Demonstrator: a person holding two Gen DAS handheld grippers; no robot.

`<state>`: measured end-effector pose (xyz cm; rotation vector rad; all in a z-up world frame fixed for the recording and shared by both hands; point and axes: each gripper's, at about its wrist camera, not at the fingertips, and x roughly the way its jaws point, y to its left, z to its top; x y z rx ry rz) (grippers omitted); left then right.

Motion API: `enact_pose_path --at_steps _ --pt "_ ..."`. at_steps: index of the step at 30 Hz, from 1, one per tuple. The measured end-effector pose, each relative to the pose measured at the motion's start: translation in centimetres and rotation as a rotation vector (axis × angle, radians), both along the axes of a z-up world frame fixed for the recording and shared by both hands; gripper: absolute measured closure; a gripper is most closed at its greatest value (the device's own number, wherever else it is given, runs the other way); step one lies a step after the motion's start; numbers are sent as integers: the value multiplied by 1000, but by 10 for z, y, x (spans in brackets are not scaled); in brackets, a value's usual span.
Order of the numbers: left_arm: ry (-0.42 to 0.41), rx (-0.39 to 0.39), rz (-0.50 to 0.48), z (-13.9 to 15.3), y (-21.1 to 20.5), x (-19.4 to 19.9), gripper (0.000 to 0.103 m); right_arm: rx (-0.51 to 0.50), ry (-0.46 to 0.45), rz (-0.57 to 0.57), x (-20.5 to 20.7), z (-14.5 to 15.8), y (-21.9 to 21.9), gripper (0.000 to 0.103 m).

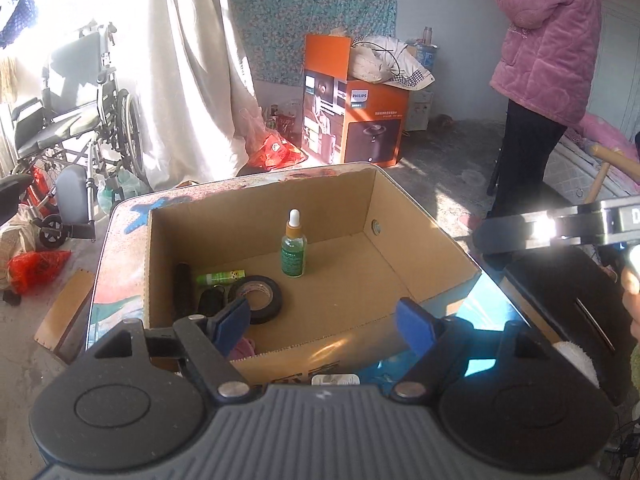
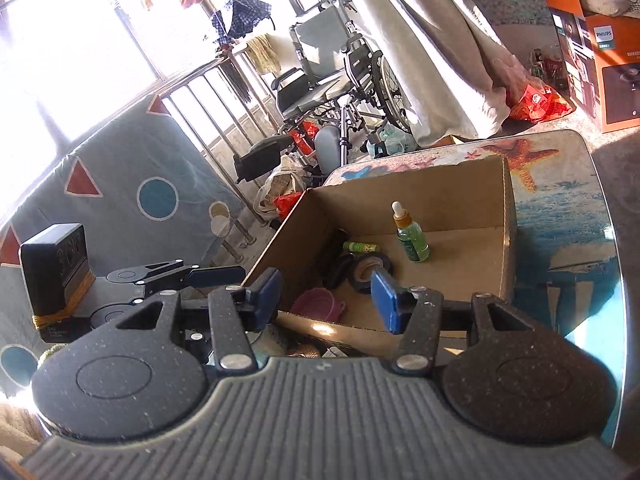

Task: Organize rigid objects
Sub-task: 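Withdraw the right gripper from the box, then move the right gripper to the white charger plug and grasp it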

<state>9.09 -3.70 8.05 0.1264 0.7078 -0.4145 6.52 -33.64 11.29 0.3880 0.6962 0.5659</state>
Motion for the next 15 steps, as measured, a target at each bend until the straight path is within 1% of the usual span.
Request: enact_pose_path --at_steps 2,4,7,9,11,12,14,15 --pt "-24 26 -5 -12 -4 -19 22 22 17 -18 -14 -14 3 53" --pt "-33 42 -16 -27 -8 -30 22 27 44 -35 -27 -35 14 53" --pt "-20 53 -41 -47 -15 -36 22 22 89 -46 -27 -64 32 53" --pt "-7 63 -45 -62 -20 -33 24 29 126 -47 -22 -81 42 56" --pt "18 76 -46 -75 -24 -26 29 25 159 -56 -14 -96 48 66" --pt "24 83 -47 -79 -25 -25 33 22 176 -58 -9 -102 51 68" --pt "32 95 -51 -87 -27 -21 34 23 202 -60 0 -113 55 75" --pt "41 105 -50 -90 -28 -17 34 23 213 -57 5 -118 57 76"
